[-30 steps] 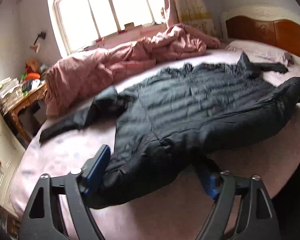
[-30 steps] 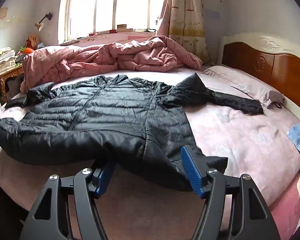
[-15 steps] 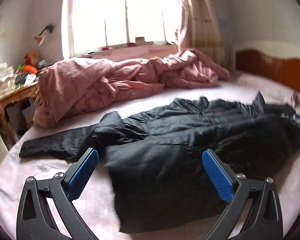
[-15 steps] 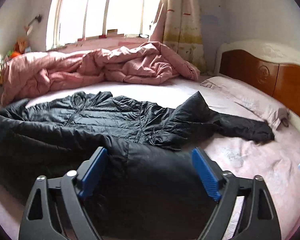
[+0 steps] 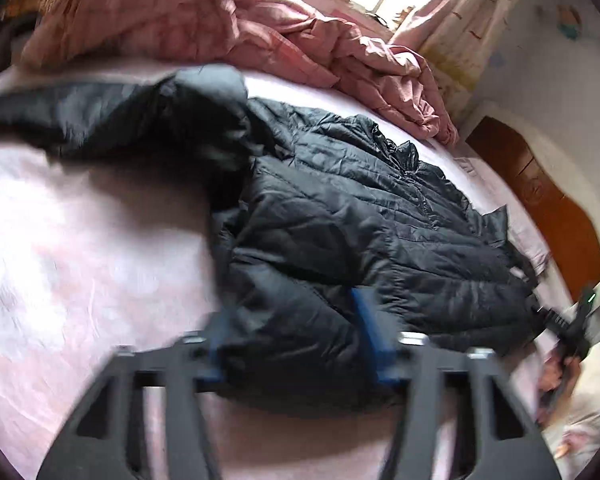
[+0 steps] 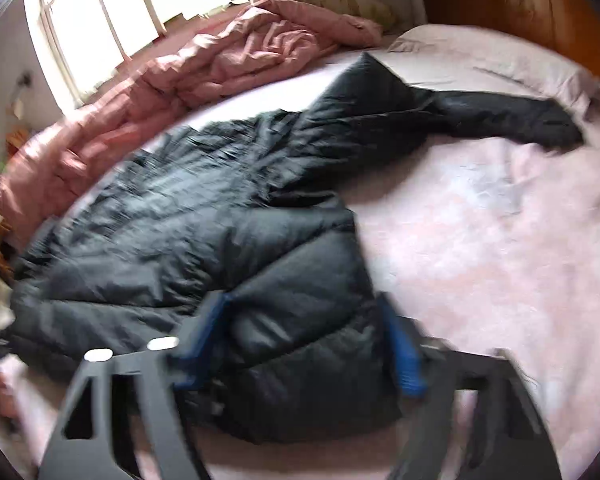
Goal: Fold large clothes
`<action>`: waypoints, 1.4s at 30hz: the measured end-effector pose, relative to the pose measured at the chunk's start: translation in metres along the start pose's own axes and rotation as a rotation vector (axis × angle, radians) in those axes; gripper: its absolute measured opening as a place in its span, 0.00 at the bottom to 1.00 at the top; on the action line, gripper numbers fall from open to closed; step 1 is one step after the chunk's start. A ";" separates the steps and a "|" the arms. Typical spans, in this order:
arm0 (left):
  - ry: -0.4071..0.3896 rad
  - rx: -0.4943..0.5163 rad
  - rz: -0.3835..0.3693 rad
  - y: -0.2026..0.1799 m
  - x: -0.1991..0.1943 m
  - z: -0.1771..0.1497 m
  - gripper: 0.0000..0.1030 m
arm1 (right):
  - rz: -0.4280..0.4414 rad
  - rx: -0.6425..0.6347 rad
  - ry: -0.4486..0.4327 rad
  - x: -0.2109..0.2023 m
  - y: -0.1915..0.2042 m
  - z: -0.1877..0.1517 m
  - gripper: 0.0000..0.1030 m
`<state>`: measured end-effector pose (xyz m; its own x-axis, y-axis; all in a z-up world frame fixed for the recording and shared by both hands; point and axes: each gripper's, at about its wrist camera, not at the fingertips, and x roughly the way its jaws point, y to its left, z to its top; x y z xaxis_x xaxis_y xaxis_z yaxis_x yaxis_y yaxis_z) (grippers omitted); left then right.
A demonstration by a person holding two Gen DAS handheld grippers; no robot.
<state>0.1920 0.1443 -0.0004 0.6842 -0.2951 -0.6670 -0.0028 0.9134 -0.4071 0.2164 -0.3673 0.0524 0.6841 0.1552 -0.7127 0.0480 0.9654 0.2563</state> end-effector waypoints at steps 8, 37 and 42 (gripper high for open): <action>-0.099 0.174 0.202 -0.022 -0.007 -0.007 0.45 | -0.025 -0.084 -0.113 0.003 0.021 0.017 0.11; -0.035 0.402 0.230 -0.116 0.035 -0.050 0.92 | -0.008 -0.235 -0.001 0.024 0.098 -0.036 1.00; -0.031 0.402 0.258 -0.116 0.039 -0.049 1.00 | -0.095 -0.288 0.043 0.040 0.107 -0.041 1.00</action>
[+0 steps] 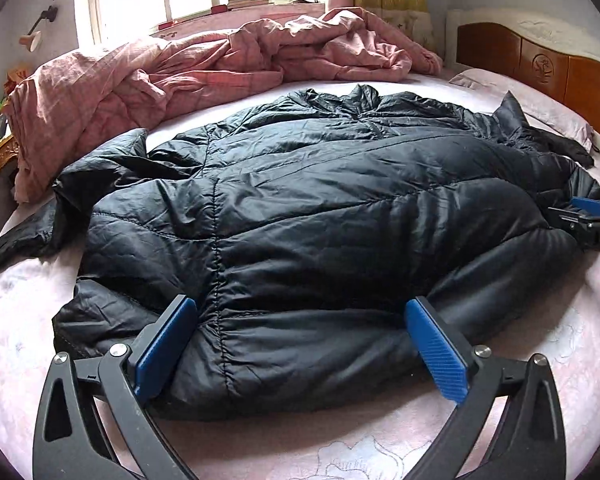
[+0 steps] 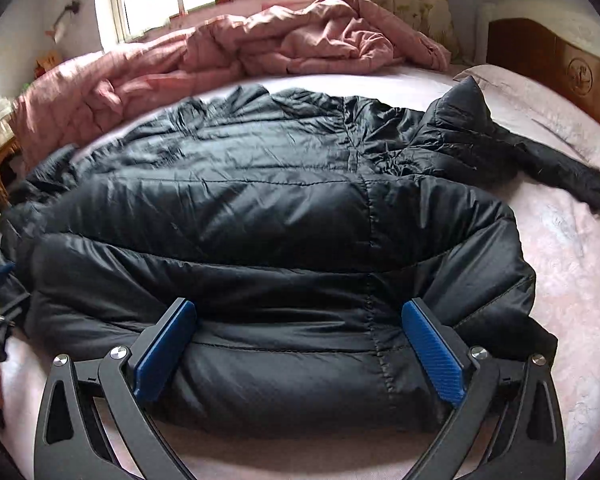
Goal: Fold large clothes
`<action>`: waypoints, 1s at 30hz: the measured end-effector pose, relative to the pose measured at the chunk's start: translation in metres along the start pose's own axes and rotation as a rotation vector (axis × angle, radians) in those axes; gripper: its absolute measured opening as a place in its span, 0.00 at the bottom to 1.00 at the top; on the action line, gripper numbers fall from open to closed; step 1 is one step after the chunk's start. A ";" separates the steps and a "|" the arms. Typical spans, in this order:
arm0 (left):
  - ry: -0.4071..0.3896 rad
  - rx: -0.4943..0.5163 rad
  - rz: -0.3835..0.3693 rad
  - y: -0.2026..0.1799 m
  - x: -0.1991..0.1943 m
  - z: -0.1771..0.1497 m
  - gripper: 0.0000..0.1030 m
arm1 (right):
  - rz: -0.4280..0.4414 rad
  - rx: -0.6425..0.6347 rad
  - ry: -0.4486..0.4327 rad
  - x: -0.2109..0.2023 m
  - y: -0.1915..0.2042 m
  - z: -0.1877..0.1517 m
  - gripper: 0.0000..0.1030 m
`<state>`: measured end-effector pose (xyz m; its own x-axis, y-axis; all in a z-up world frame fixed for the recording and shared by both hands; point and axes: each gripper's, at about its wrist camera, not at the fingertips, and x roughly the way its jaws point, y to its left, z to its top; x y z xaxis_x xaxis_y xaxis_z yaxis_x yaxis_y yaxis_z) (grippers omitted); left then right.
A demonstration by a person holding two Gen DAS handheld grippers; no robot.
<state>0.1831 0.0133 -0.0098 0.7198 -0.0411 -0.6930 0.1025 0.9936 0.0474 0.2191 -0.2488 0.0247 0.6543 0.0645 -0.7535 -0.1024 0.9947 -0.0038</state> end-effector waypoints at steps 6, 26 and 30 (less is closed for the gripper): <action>-0.199 -0.006 0.068 0.002 -0.038 -0.005 0.98 | 0.039 0.047 -0.111 -0.023 -0.011 -0.004 0.88; -0.235 -0.033 -0.020 0.002 -0.044 -0.007 0.54 | 0.131 -0.031 -0.060 -0.039 0.026 0.005 0.26; -0.261 -0.044 0.002 0.004 -0.051 -0.009 0.55 | -0.013 -0.067 -0.116 -0.047 0.029 0.044 0.26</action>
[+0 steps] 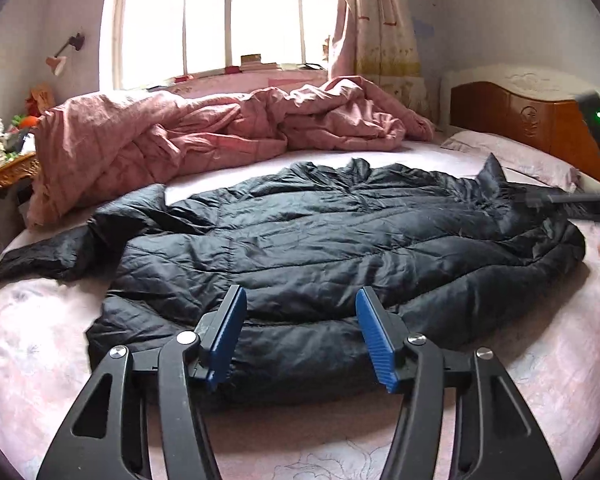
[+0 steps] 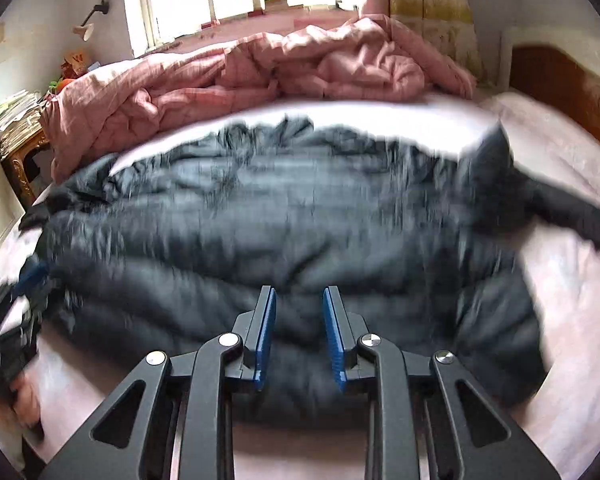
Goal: Fold large clothes
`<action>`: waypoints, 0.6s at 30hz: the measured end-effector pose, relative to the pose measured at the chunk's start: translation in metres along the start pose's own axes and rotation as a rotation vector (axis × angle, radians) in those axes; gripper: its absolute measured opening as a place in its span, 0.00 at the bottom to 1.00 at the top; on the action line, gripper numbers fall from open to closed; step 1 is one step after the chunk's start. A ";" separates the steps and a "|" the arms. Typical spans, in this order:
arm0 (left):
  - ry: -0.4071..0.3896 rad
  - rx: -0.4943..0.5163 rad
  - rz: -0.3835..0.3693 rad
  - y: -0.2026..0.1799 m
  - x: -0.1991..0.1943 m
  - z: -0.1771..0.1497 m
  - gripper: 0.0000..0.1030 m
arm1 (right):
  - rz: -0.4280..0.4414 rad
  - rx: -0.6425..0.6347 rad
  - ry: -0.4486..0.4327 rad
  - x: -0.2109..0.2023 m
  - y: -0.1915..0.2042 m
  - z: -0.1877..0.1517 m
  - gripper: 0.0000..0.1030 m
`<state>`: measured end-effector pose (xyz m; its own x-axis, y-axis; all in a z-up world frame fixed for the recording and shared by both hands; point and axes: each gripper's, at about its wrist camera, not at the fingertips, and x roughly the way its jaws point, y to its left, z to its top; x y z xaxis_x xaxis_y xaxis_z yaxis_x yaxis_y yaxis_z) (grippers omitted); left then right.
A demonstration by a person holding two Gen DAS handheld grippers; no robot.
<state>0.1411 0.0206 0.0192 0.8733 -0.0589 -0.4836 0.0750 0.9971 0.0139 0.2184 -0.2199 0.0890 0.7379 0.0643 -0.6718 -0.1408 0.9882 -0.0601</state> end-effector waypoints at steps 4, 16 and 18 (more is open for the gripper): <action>0.011 0.009 -0.004 -0.001 0.001 -0.001 0.61 | -0.161 0.058 0.011 0.012 -0.007 0.028 0.26; -0.003 -0.031 0.037 0.008 -0.001 -0.001 0.74 | -0.057 0.124 0.041 0.017 -0.007 0.040 0.30; -0.025 -0.036 0.051 0.009 -0.006 0.000 0.80 | -0.057 0.129 0.051 0.012 -0.011 0.038 0.30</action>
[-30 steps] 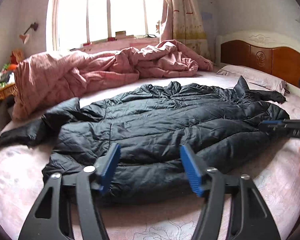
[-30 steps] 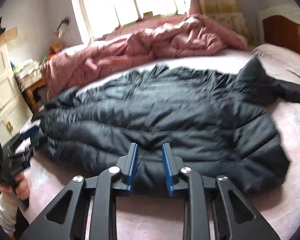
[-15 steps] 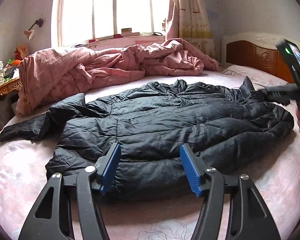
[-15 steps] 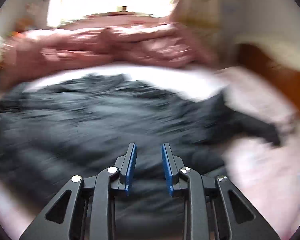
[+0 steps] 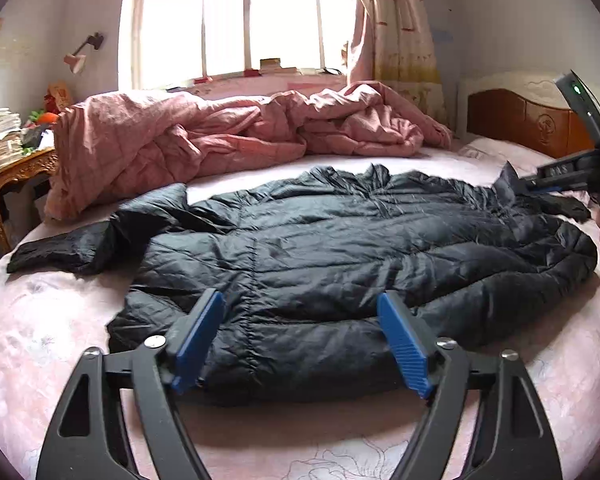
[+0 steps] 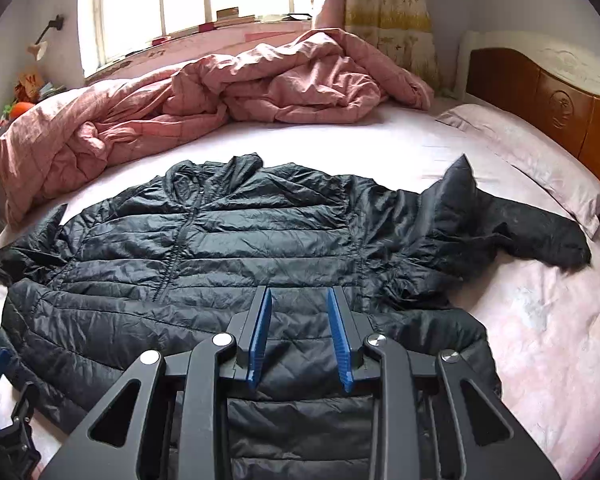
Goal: Fold large clothes
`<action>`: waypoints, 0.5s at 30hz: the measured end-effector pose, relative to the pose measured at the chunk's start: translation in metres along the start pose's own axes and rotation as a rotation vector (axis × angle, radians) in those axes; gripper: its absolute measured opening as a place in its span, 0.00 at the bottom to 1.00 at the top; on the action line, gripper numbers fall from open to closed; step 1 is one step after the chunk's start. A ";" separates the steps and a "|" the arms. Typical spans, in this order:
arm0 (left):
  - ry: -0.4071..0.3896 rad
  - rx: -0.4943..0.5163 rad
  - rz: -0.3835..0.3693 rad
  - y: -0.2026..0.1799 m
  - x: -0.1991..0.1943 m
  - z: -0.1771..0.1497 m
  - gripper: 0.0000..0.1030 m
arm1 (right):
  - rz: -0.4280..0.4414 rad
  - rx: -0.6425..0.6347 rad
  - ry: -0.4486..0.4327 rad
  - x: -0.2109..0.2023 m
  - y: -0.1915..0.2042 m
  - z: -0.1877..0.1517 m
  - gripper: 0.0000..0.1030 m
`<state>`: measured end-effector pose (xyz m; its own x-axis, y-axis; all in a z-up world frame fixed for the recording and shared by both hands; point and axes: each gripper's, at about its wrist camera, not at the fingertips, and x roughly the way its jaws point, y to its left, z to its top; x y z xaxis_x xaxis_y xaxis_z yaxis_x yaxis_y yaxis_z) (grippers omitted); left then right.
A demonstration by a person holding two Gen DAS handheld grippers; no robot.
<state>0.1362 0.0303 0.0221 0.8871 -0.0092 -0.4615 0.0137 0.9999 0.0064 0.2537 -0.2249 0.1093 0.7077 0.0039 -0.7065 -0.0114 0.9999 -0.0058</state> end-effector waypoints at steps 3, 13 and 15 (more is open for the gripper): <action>-0.024 0.029 0.008 -0.004 -0.007 0.007 0.81 | 0.075 -0.020 -0.042 -0.011 -0.006 -0.008 0.47; -0.170 0.147 -0.066 -0.035 -0.013 0.090 1.00 | 0.088 0.041 -0.297 -0.063 -0.088 -0.034 0.80; -0.211 0.183 -0.073 -0.044 -0.014 0.095 1.00 | 0.033 0.034 -0.311 -0.059 -0.106 -0.032 0.80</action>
<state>0.1669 -0.0148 0.1121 0.9568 -0.1026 -0.2721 0.1472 0.9778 0.1490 0.1900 -0.3315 0.1290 0.8895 0.0346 -0.4556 -0.0180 0.9990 0.0407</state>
